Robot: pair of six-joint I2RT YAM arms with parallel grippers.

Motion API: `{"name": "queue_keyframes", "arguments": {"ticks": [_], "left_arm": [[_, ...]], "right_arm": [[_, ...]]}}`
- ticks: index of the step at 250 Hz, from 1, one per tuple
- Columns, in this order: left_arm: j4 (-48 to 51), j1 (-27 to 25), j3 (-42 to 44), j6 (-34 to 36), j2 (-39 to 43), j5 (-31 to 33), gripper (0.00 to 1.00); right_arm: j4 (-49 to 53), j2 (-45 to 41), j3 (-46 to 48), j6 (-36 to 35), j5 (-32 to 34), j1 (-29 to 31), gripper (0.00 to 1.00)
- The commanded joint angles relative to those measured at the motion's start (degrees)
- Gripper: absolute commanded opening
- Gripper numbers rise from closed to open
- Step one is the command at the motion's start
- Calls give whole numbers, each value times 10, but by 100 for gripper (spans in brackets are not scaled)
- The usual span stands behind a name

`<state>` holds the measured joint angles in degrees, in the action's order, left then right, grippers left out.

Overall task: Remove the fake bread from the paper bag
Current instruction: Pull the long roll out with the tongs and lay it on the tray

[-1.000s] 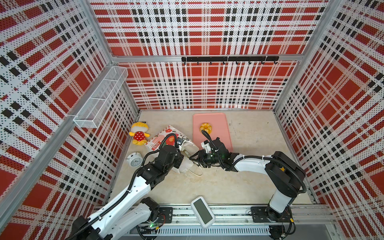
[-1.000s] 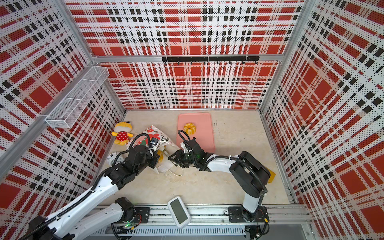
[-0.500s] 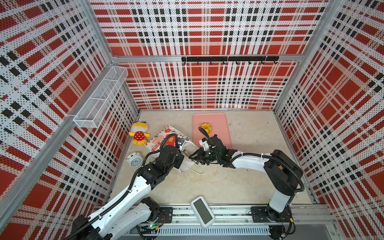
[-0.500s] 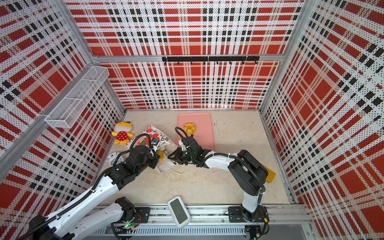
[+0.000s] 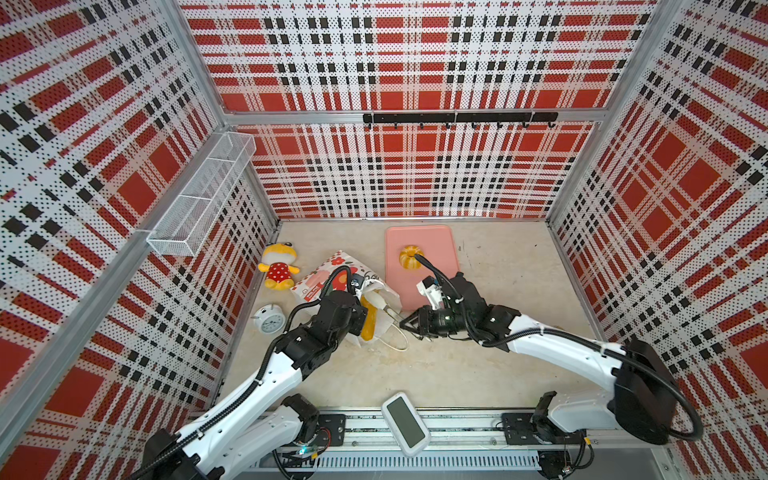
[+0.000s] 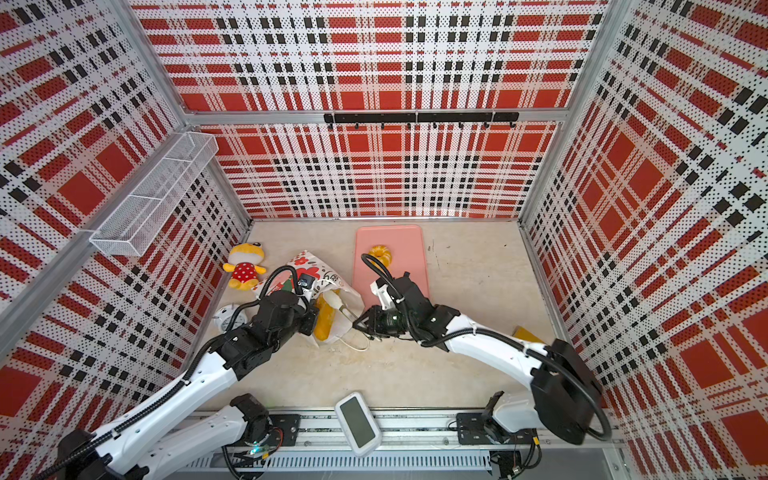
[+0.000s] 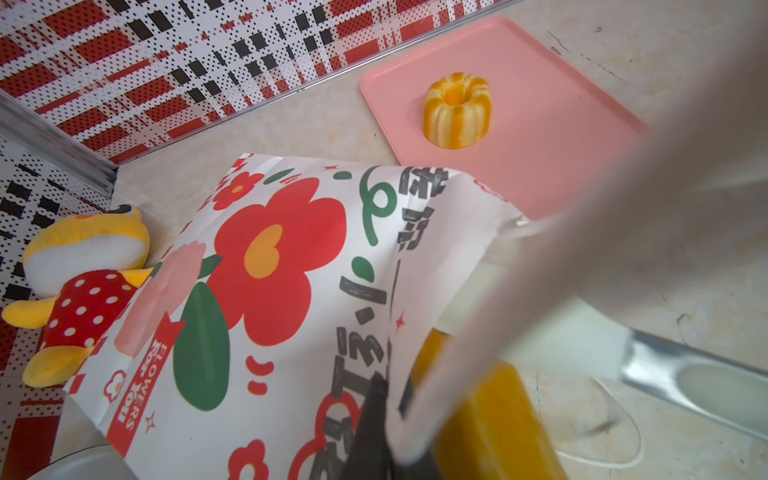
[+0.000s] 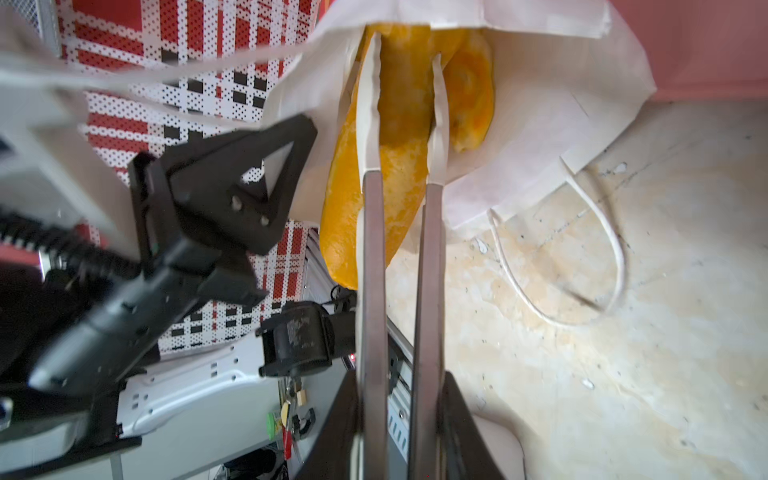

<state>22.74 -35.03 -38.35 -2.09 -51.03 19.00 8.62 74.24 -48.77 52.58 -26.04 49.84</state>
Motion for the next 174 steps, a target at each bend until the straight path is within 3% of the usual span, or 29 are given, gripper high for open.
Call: {"name": "queue_keyframes", "arguments": {"ticks": [1,40,78,126,148,174], "left_arm": [[-16,1,5,-40,3,27,0],[-16,9,8,-52,-3,39,0],[-10,20,5,-56,-2,33,0],[-1,30,3,-59,6,24,0],[-1,30,8,-62,8,22,0],[0,30,10,-66,9,22,0]], "right_arm": [[38,-68,36,-37,6,7,0],[124,-154,65,-54,30,9,0],[211,-203,37,-102,49,-13,0],[282,-208,-22,-177,-6,-184,0],[313,-158,-74,-232,-20,-255,0],[310,-72,-131,-291,-25,-289,0]]}}
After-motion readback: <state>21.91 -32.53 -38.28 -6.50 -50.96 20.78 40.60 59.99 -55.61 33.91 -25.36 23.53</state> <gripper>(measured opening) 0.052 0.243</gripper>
